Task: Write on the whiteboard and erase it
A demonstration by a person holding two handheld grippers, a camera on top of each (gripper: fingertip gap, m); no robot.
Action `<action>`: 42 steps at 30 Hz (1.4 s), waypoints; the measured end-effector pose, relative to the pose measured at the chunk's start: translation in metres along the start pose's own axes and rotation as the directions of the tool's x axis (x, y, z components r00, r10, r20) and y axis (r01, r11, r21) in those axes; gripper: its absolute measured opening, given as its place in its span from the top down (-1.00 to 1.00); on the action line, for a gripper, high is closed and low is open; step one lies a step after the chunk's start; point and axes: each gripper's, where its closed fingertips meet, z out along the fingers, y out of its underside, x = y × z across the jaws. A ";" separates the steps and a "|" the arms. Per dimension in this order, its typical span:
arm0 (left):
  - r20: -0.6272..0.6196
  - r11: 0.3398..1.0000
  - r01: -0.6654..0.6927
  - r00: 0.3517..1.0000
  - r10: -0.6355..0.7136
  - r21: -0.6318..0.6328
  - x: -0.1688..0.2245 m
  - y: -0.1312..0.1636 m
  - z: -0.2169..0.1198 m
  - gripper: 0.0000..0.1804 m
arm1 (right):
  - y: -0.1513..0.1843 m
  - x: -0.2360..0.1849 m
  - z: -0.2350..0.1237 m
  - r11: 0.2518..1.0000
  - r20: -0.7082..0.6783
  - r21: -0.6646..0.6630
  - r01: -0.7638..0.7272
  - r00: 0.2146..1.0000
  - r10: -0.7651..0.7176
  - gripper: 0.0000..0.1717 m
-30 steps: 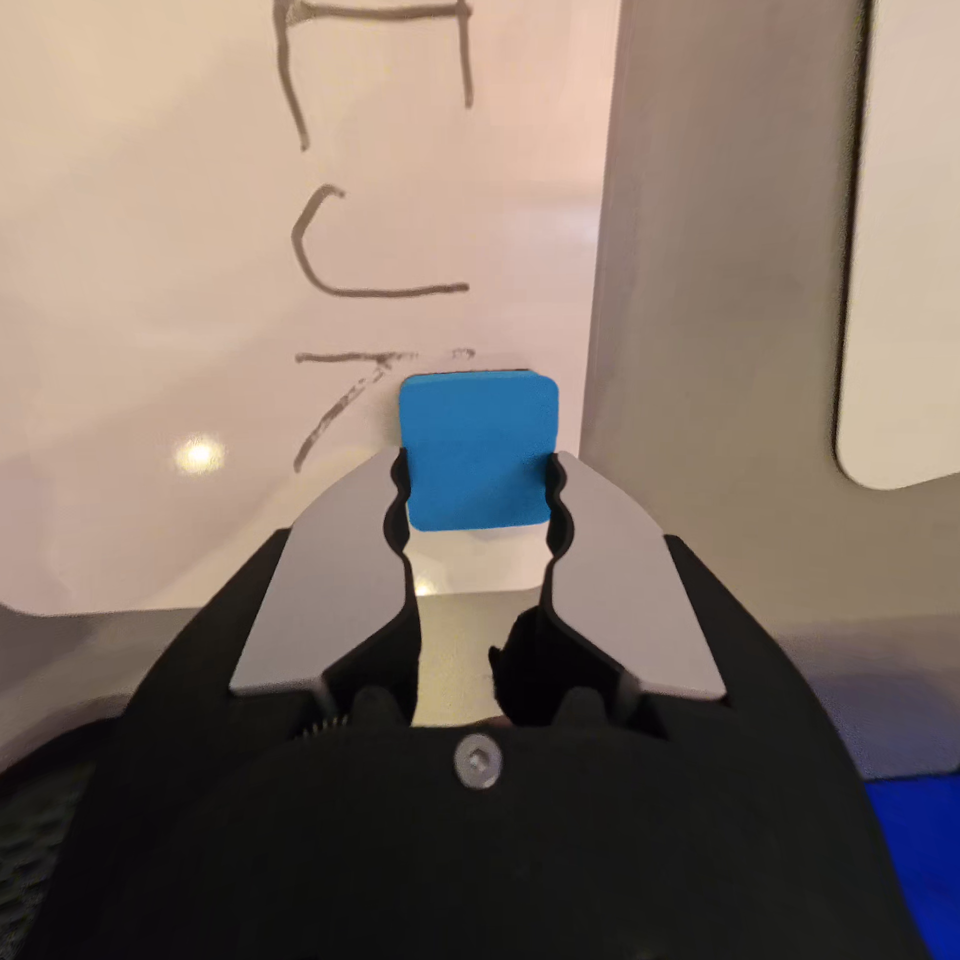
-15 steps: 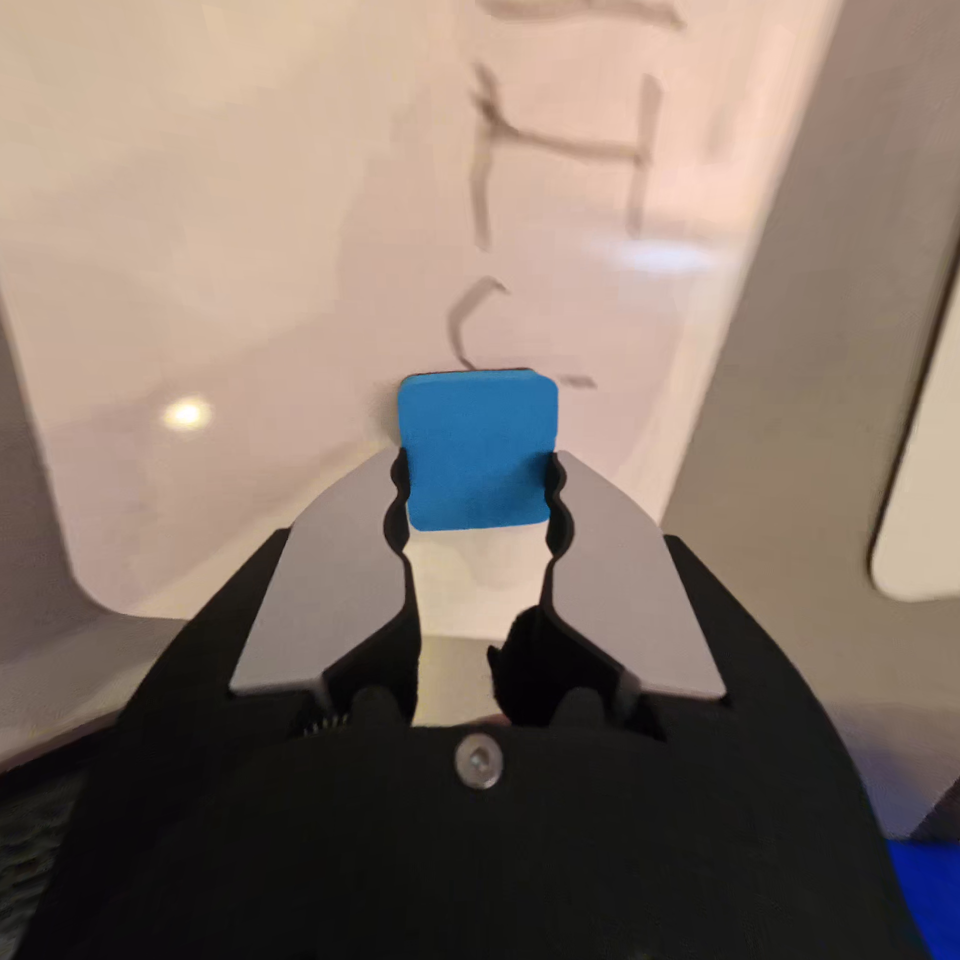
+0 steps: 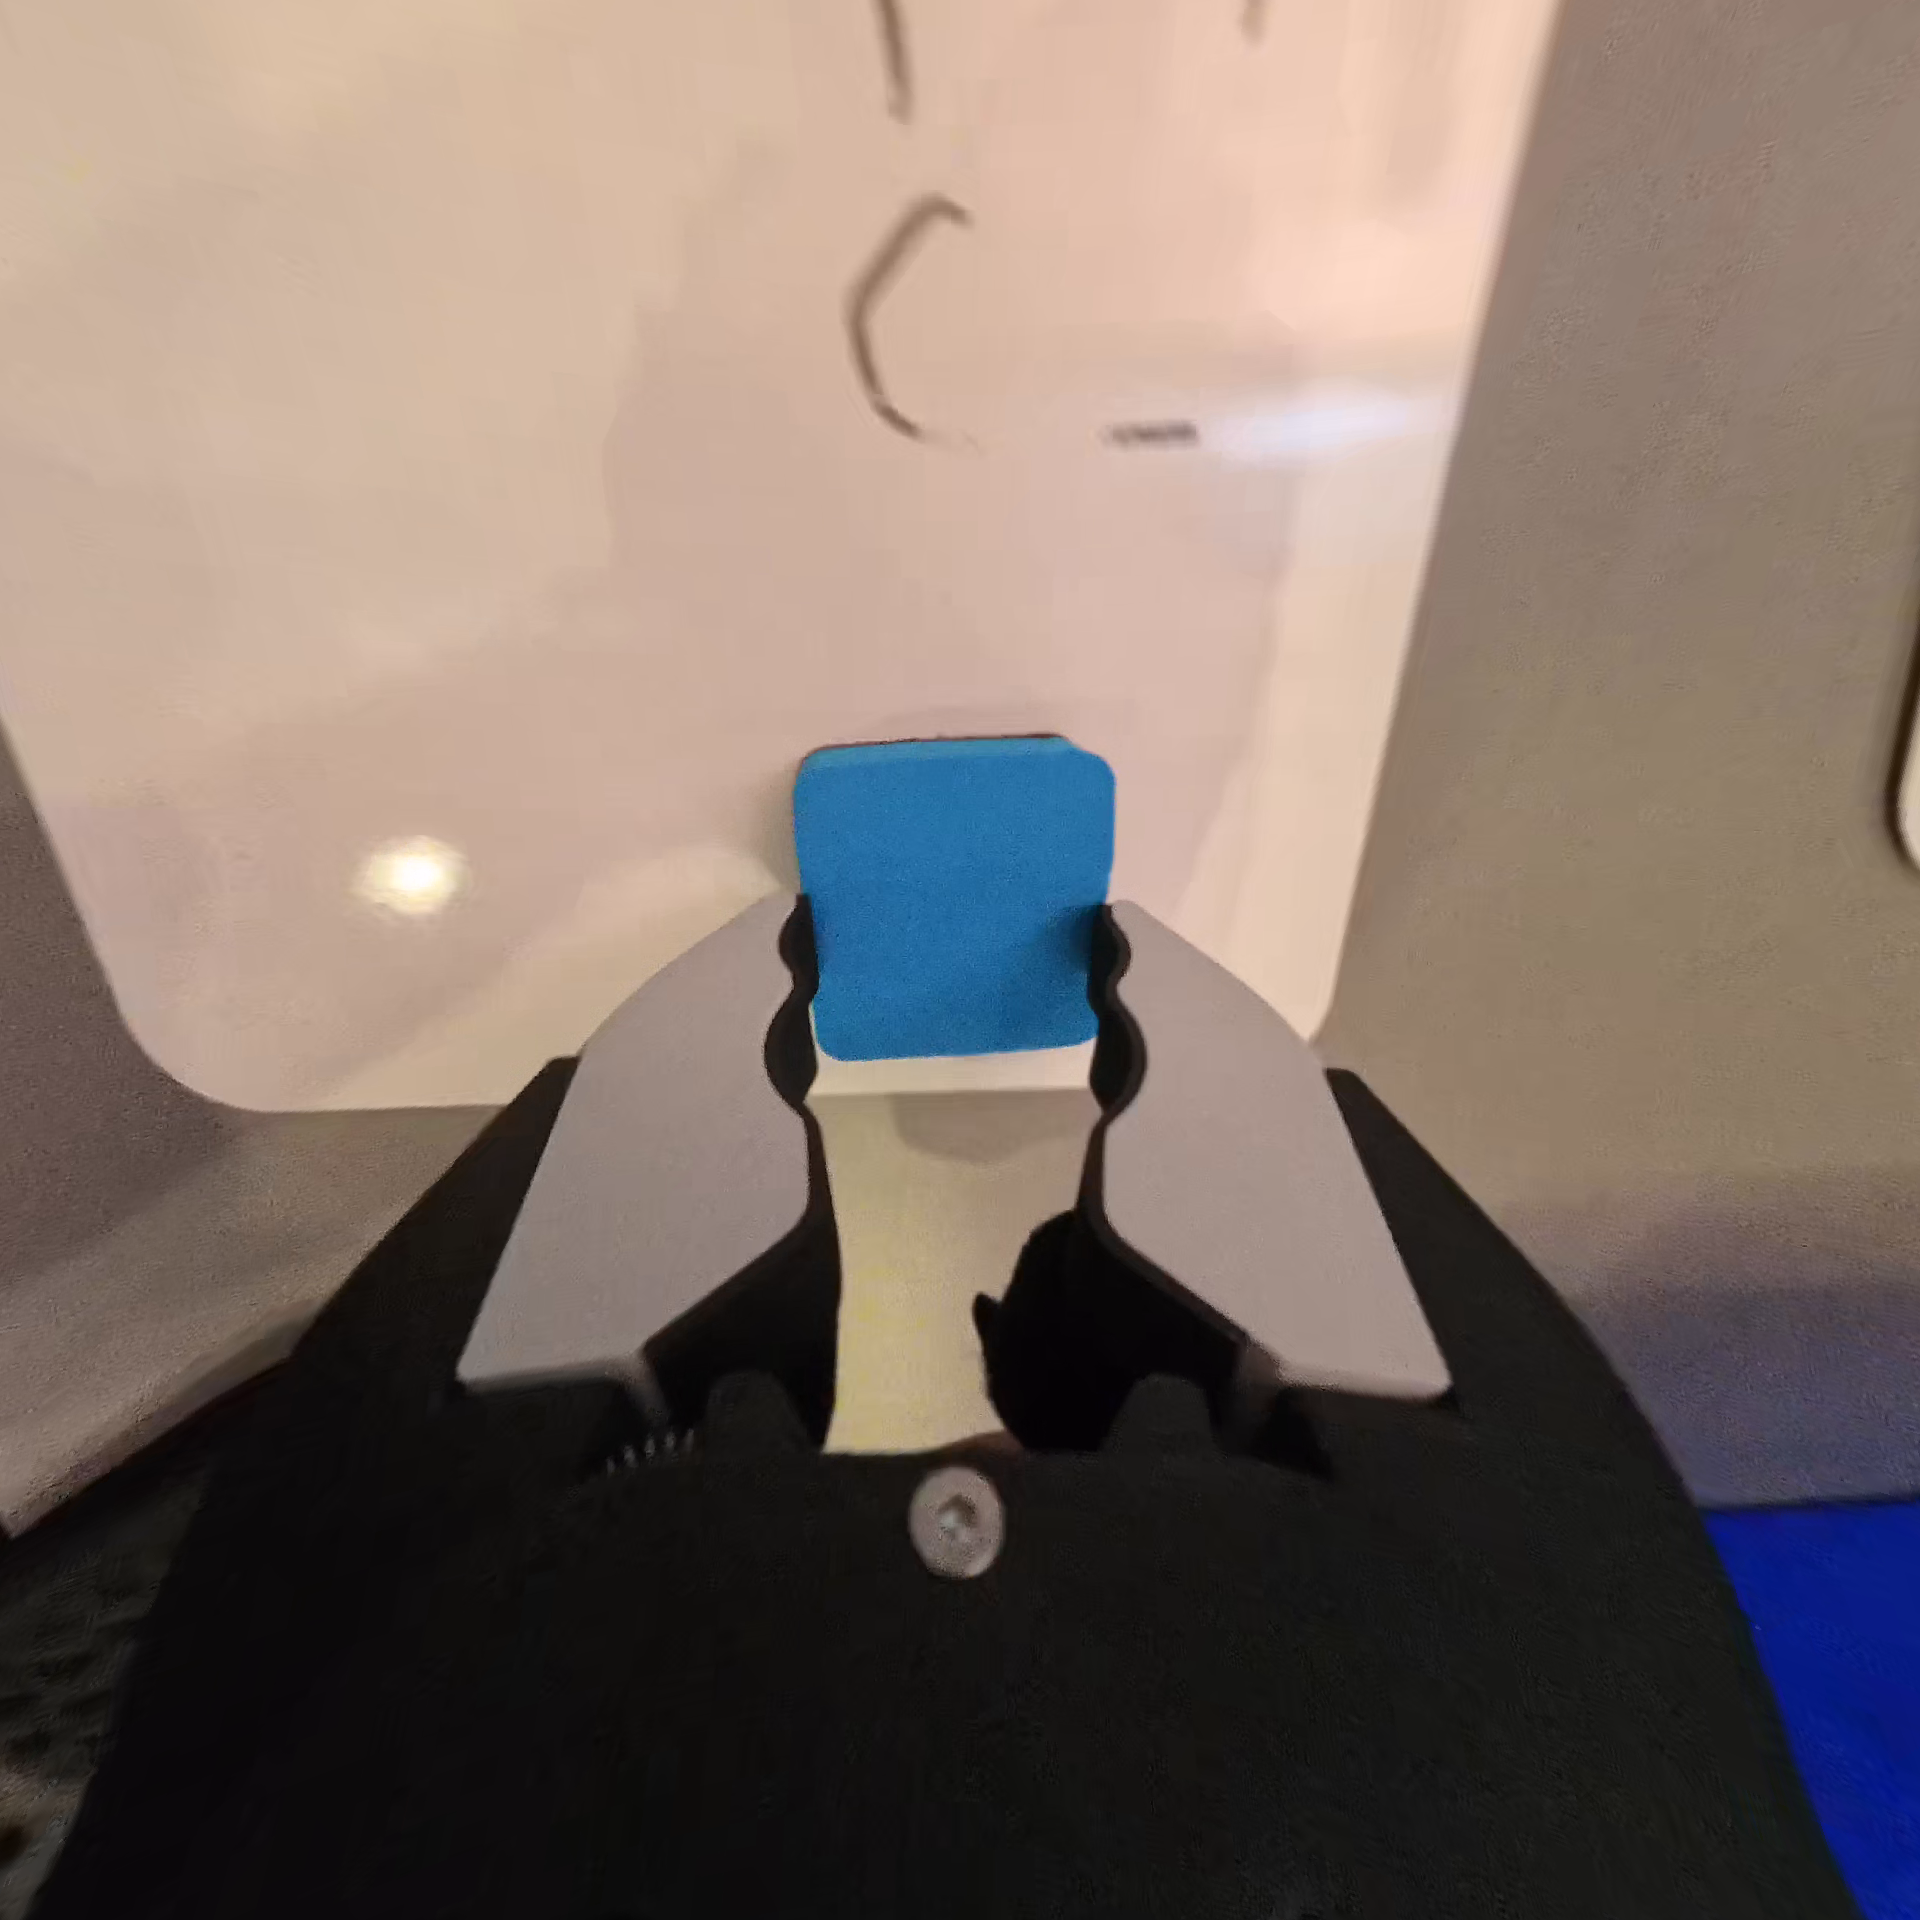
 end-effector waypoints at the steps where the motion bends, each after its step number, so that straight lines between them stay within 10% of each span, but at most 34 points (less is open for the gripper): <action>1: 0.002 1.000 -0.002 1.000 0.002 -0.003 0.000 0.000 0.000 0.99 | 0.003 0.003 -0.001 0.999 -0.002 -0.008 -0.032 0.999 0.032 0.40; 10: -0.001 1.000 -0.001 1.000 0.001 -0.001 0.000 0.000 0.000 0.99 | -0.061 -0.001 0.011 0.986 0.015 0.022 0.164 0.986 -0.164 0.40; 26: 0.007 1.000 -0.006 1.000 0.006 -0.005 0.000 0.000 0.001 0.99 | -0.063 0.035 0.013 0.996 0.012 -0.024 0.090 0.996 -0.089 0.40; 29: 0.001 1.000 -0.003 1.000 0.003 -0.001 0.000 -0.001 0.001 0.99 | -0.087 -0.002 0.014 0.963 0.038 -0.015 0.271 0.962 -0.270 0.40; 32: 0.012 1.000 -0.011 1.000 0.011 -0.008 0.000 -0.001 0.001 0.99 | -0.067 0.032 0.013 0.994 0.007 -0.039 0.099 0.995 -0.098 0.40; 35: 0.020 1.000 -0.018 1.000 0.018 -0.017 0.001 -0.001 0.001 0.99 | -0.099 0.005 0.017 0.965 0.031 -0.004 0.261 0.965 -0.261 0.40; 38: 0.035 0.999 -0.033 0.999 0.034 -0.026 0.001 -0.001 0.001 0.99 | -0.083 0.035 0.016 0.995 0.010 -0.003 0.100 0.995 -0.100 0.40; 42: 0.043 0.999 -0.036 0.998 0.037 -0.039 0.001 -0.001 0.001 0.99 | -0.114 0.004 0.019 0.961 0.048 0.005 0.277 0.960 -0.277 0.40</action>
